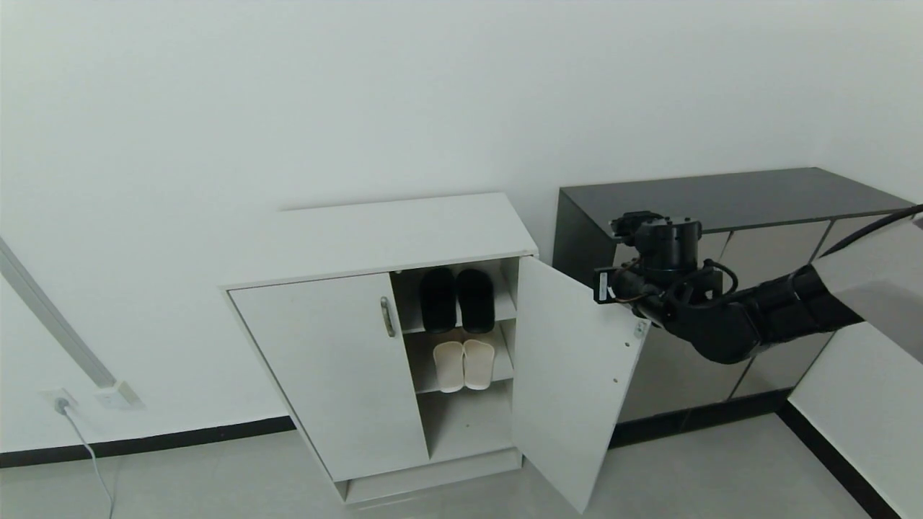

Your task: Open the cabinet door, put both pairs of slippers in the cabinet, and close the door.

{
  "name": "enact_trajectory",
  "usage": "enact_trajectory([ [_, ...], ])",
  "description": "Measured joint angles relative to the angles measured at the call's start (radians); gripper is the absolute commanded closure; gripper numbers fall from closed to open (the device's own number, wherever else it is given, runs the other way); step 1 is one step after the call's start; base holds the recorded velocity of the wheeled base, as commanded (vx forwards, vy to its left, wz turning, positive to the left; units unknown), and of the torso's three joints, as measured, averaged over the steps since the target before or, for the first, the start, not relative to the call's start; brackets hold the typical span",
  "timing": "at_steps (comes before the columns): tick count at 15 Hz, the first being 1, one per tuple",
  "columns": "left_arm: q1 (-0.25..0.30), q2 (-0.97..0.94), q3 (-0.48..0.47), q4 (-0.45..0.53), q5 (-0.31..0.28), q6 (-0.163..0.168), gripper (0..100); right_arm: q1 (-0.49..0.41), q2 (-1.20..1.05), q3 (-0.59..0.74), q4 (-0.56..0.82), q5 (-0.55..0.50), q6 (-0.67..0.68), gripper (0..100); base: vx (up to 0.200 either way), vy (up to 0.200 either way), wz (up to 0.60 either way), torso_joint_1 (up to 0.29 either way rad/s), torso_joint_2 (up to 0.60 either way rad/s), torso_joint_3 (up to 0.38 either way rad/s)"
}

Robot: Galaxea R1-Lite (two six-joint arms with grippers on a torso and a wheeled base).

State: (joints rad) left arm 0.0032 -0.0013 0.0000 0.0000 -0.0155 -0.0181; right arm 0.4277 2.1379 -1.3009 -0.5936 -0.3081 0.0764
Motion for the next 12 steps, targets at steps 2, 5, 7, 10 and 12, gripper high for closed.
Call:
enact_trajectory([
  [2,-0.001,0.0,0.0,0.0,0.0,0.0,100,-0.031,0.052,-0.03,0.002,0.014,0.0,100,0.0,0.0,0.0,0.0,0.0,0.0],
  [5,-0.001,0.0,0.0,0.0,0.0,-0.001,100,-0.048,0.087,-0.037,0.031,0.018,0.0,100,0.0,0.0,0.0,0.0,0.0,0.0],
  [7,-0.001,0.0,0.0,0.0,0.0,0.0,100,-0.046,0.089,-0.027,0.032,0.018,0.001,100,0.0,0.0,0.0,0.0,0.0,0.0],
  [10,0.0,0.0,0.0,0.0,0.0,0.0,100,0.007,0.052,0.039,0.03,0.018,0.005,100,0.0,0.0,0.0,0.0,0.0,0.0],
  [12,-0.001,0.0,0.0,0.0,0.0,0.0,100,0.065,0.01,0.103,0.031,0.019,0.038,100,0.0,0.0,0.0,0.0,0.0,0.0],
])
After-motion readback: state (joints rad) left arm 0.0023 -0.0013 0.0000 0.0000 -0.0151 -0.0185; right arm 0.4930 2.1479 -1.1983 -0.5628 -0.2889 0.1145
